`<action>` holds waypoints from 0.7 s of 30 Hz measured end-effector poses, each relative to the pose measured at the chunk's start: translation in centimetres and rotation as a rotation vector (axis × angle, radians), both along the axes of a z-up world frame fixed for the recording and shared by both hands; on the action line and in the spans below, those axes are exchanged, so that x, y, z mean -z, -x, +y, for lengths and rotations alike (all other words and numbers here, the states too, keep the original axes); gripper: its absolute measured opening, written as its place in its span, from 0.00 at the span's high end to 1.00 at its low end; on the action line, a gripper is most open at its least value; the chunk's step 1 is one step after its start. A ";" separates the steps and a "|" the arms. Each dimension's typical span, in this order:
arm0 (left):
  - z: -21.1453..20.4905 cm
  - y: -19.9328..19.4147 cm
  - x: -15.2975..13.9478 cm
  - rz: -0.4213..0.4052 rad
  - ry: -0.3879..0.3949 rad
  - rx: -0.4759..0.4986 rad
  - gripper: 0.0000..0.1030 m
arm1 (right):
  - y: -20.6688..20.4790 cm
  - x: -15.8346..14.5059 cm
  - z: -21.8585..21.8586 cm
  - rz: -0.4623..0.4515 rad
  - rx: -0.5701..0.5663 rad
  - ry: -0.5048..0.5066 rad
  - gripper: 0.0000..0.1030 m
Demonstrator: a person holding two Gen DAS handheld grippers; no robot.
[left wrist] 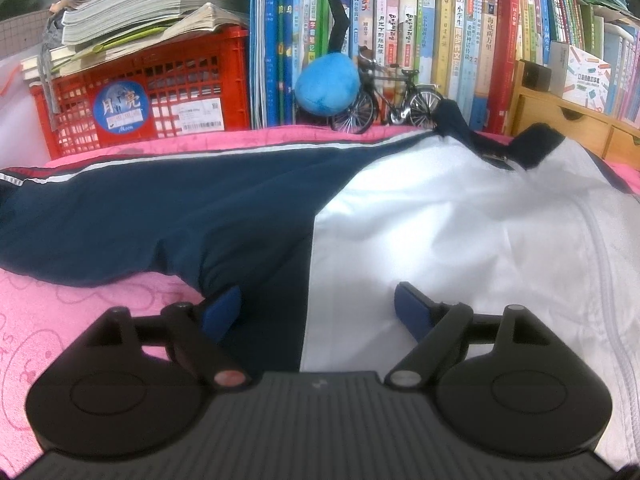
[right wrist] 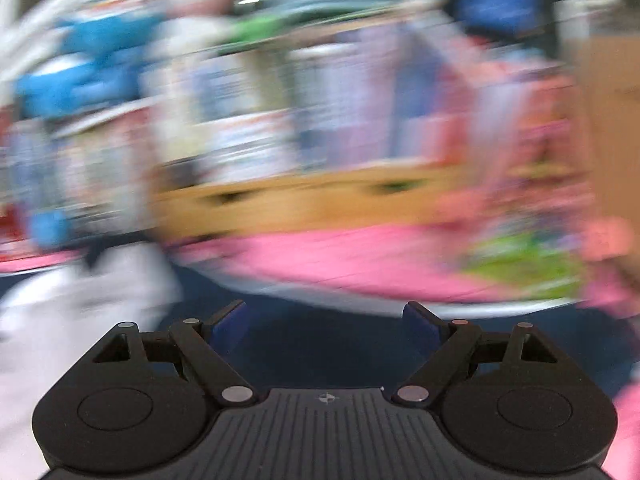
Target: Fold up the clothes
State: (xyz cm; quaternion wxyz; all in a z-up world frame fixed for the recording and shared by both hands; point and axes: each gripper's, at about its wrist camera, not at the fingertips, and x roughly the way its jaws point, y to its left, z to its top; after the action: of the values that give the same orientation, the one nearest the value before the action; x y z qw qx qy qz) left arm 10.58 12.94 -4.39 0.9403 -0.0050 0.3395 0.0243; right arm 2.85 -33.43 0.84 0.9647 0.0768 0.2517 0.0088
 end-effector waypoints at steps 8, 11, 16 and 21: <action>-0.6 4.6 -1.7 -0.001 0.045 0.081 0.17 | 5.5 0.5 11.1 0.068 -0.287 0.009 0.18; -1.3 8.3 -3.1 -0.034 0.069 0.185 0.18 | 10.3 0.4 14.8 0.083 -0.411 0.124 0.17; -3.0 13.8 -3.8 -0.076 0.023 0.312 0.17 | 16.0 0.6 20.1 0.032 -0.557 0.134 0.16; -4.3 16.7 -1.8 -0.076 -0.157 0.314 0.17 | 17.9 2.8 23.1 0.023 -0.544 0.248 0.15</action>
State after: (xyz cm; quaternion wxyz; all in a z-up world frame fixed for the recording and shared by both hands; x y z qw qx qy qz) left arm -6.10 8.60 -2.64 0.9423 0.1207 0.2972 -0.0963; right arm -15.02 -10.34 -1.92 0.9260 -0.1120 0.2730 0.2354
